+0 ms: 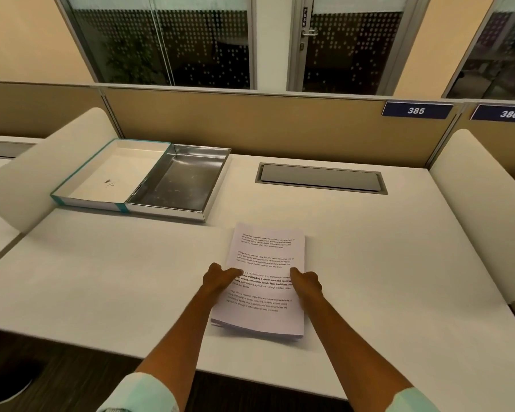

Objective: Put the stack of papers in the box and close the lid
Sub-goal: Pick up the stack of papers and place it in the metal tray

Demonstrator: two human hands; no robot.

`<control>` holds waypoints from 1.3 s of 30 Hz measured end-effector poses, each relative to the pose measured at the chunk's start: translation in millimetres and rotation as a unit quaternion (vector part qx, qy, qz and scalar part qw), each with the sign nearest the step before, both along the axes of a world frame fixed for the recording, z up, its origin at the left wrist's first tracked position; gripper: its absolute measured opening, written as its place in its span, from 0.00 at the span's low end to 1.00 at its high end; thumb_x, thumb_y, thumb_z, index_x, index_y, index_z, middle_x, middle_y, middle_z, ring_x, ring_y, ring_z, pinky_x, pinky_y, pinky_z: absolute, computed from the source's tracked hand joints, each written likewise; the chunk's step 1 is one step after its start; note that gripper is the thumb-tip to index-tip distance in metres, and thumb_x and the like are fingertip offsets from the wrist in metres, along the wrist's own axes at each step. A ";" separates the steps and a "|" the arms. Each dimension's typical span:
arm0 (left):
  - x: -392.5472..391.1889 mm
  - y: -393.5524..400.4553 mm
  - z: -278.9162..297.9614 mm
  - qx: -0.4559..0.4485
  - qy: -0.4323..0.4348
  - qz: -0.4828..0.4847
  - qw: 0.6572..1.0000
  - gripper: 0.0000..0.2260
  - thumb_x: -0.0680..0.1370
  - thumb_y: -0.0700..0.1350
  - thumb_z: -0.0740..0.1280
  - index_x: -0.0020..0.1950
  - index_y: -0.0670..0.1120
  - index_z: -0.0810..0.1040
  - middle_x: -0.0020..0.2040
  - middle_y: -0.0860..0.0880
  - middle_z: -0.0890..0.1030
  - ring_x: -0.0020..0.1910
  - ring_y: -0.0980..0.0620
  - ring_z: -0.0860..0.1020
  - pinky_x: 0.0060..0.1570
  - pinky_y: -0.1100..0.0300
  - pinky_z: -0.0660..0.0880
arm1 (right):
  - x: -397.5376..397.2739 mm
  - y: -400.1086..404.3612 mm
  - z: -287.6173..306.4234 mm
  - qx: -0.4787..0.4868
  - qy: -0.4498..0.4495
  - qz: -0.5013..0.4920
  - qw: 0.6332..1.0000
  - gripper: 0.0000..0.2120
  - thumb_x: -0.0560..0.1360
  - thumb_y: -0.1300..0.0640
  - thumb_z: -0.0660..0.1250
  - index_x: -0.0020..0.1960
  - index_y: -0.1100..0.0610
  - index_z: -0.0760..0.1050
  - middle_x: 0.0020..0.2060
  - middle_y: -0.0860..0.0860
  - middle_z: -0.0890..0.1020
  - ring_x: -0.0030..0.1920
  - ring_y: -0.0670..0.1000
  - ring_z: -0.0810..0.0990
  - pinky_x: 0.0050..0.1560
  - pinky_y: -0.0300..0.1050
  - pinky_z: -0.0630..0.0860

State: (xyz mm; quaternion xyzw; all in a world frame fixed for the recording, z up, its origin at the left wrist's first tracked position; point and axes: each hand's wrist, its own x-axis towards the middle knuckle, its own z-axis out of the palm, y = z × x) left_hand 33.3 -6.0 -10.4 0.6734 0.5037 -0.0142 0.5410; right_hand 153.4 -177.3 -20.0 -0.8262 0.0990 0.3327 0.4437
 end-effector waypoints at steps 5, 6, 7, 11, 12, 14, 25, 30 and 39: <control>6.3 -9.0 -0.1 0.046 0.011 -0.019 0.999 0.29 0.72 0.50 0.73 0.67 0.39 0.67 0.64 0.40 0.75 0.60 0.40 0.77 0.55 0.50 0.76 | -4.2 5.8 3.7 -0.047 -0.010 0.010 0.999 0.24 0.75 0.45 0.62 0.64 0.61 0.71 0.64 0.61 0.67 0.63 0.62 0.71 0.62 0.55 0.74; 6.7 -10.1 0.7 0.042 0.010 -0.017 0.999 0.28 0.72 0.49 0.73 0.66 0.39 0.68 0.64 0.40 0.76 0.60 0.40 0.77 0.57 0.49 0.77 | -5.6 7.1 4.4 -0.041 -0.012 0.006 0.999 0.25 0.75 0.44 0.62 0.65 0.61 0.70 0.65 0.61 0.67 0.63 0.62 0.72 0.62 0.56 0.74; 6.9 -10.6 0.5 0.037 0.006 -0.014 0.999 0.27 0.72 0.49 0.73 0.66 0.39 0.69 0.63 0.40 0.77 0.59 0.40 0.78 0.57 0.48 0.78 | -6.8 8.8 5.1 -0.032 -0.013 0.001 0.999 0.26 0.75 0.44 0.63 0.65 0.61 0.68 0.64 0.61 0.68 0.62 0.62 0.72 0.61 0.56 0.75; 5.7 -11.0 -0.9 0.017 -0.008 0.000 1.000 0.23 0.72 0.46 0.73 0.63 0.38 0.72 0.60 0.39 0.79 0.56 0.39 0.80 0.54 0.49 0.79 | -8.2 11.2 8.9 0.003 -0.011 -0.014 1.000 0.27 0.75 0.44 0.64 0.67 0.60 0.65 0.63 0.61 0.70 0.59 0.60 0.76 0.58 0.55 0.77; 5.5 -10.7 -0.5 0.008 -0.014 0.001 1.000 0.23 0.72 0.45 0.73 0.63 0.38 0.72 0.60 0.39 0.80 0.56 0.39 0.80 0.54 0.48 0.79 | -7.7 10.8 8.4 0.019 -0.007 -0.019 1.000 0.27 0.75 0.44 0.65 0.66 0.60 0.65 0.63 0.60 0.72 0.58 0.59 0.76 0.57 0.54 0.78; 5.7 -9.2 1.0 -0.014 -0.023 -0.003 1.000 0.21 0.72 0.42 0.72 0.63 0.38 0.72 0.60 0.38 0.80 0.56 0.38 0.80 0.57 0.44 0.79 | -6.1 9.1 6.5 0.067 0.002 -0.033 0.997 0.27 0.74 0.46 0.67 0.65 0.59 0.65 0.61 0.59 0.75 0.54 0.57 0.78 0.53 0.52 0.79; 1.8 -2.1 8.0 0.010 -0.016 -0.064 0.998 0.20 0.72 0.40 0.73 0.59 0.43 0.69 0.62 0.40 0.78 0.57 0.40 0.79 0.58 0.43 0.78 | -2.3 -1.3 -6.2 0.095 -0.029 -0.046 0.994 0.16 0.76 0.61 0.62 0.64 0.61 0.72 0.58 0.59 0.81 0.51 0.58 0.81 0.47 0.48 0.79; 2.3 8.4 6.9 -0.026 -0.028 -0.023 0.999 0.28 0.68 0.38 0.77 0.64 0.39 0.70 0.61 0.38 0.78 0.59 0.37 0.79 0.57 0.43 0.78 | -2.9 3.2 -6.9 0.064 -0.059 -0.067 0.994 0.21 0.77 0.63 0.62 0.69 0.63 0.69 0.62 0.60 0.79 0.57 0.61 0.80 0.58 0.55 0.79; 25.3 47.2 17.4 -0.037 -0.084 -0.043 0.995 0.20 0.69 0.39 0.76 0.58 0.35 0.78 0.58 0.38 0.82 0.53 0.38 0.82 0.53 0.46 0.81 | 11.5 37.5 5.0 0.088 -0.131 -0.105 0.982 0.13 0.78 0.60 0.63 0.61 0.60 0.77 0.56 0.58 0.83 0.49 0.59 0.83 0.49 0.50 0.82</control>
